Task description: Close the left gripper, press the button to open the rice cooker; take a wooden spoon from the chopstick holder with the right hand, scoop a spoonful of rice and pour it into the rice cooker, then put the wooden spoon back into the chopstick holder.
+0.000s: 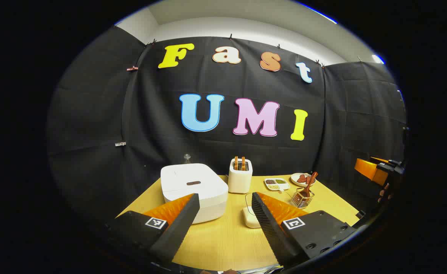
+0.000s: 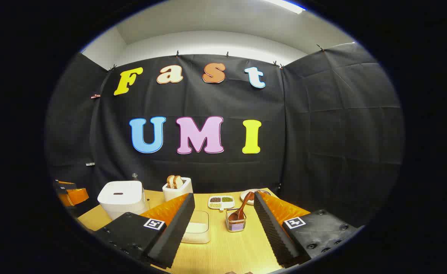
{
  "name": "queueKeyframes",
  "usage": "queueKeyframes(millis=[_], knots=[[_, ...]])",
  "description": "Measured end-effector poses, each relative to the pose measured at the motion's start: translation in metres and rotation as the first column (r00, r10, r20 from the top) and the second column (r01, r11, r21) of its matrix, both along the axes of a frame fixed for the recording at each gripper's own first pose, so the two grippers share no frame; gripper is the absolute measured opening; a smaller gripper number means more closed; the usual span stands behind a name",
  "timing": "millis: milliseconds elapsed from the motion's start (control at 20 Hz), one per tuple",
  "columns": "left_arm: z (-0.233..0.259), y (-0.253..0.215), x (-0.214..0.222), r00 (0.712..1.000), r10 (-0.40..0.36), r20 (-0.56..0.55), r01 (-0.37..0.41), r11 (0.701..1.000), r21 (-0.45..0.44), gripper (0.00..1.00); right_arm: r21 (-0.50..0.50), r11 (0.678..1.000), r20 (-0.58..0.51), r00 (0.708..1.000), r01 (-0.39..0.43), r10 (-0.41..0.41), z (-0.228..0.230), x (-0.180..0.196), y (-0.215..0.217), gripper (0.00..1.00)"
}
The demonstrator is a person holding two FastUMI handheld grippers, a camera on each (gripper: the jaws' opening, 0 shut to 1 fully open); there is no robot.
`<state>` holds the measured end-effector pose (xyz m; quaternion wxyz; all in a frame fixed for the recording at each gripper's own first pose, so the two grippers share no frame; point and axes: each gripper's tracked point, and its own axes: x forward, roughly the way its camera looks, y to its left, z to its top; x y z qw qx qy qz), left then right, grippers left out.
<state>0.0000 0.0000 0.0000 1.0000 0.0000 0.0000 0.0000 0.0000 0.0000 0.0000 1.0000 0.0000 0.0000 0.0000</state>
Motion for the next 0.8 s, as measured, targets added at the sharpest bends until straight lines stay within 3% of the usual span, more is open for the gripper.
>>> queueKeyframes(millis=[800], knots=[[0.0002,0.0001,0.0077,1.000,-0.004,-0.013,0.004,1.000,0.006,0.95,0.004,1.000,-0.012,1.000,-0.001,0.001,-0.0033,0.0062,-0.0025,0.98]])
